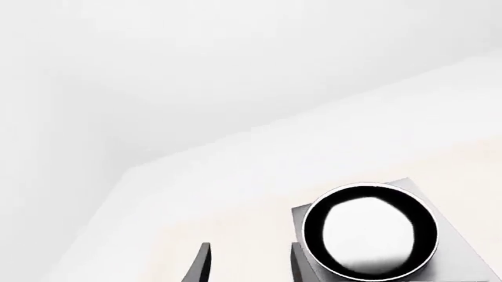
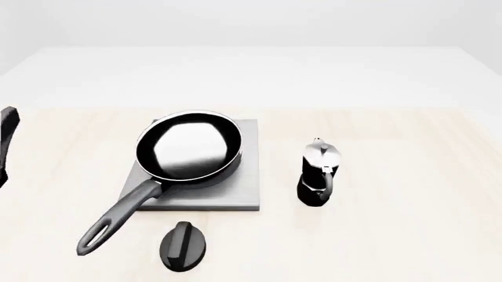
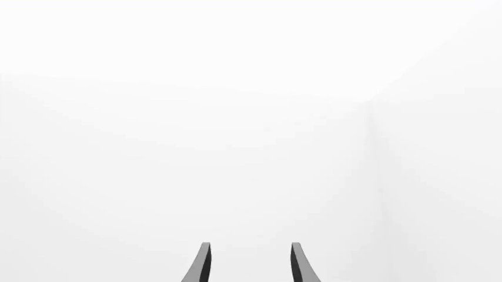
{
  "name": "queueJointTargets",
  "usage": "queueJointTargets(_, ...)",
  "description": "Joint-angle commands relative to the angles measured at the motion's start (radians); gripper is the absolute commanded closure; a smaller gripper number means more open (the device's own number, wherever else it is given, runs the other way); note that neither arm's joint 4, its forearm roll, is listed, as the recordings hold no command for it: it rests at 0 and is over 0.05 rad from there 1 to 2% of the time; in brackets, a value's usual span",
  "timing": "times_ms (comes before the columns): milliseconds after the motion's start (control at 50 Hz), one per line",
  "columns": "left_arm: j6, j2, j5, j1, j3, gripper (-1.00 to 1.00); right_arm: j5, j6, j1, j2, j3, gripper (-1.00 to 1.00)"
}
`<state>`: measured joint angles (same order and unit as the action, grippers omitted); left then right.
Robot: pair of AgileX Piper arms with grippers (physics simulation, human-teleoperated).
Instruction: Put the frying pan on the stove.
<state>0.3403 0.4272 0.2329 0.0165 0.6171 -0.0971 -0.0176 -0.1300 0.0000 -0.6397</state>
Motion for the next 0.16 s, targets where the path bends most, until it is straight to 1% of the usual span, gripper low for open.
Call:
queueJointTargets(20,-0.062,-0.028,-0.049,-0.14,0.107,-1.0,-0.001,0.001,-0.001,0.0,0.002,-1.0)
queueJointTargets(40,-0.05,-0.046,-0.07,-0.169,0.1,-1.0,-0.002,0.002,-0.002,0.0,0.002,-1.0)
queueJointTargets(80,-0.088,-0.054,-0.063,-0.18,0.117,-1.0,-0.004,0.002,-0.002,0.0,0.005,-1.0)
queueJointTargets(100,-0.076,-0.065,-0.074,-0.198,0.112,-1.0,-0.004,0.001,-0.002,0.0,0.005,-1.0)
queueJointTargets(120,-0.092,-0.07,-0.08,-0.22,0.118,-1.0,-0.003,0.001,-0.002,0.0,0.004,-1.0)
queueJointTargets(140,-0.094,-0.067,-0.071,-0.208,0.124,-1.0,-0.004,0.001,-0.002,0.0,0.004,-1.0)
queueJointTargets(160,-0.091,-0.076,-0.08,-0.224,0.122,-1.0,-0.003,0.002,-0.003,0.0,0.004,-1.0)
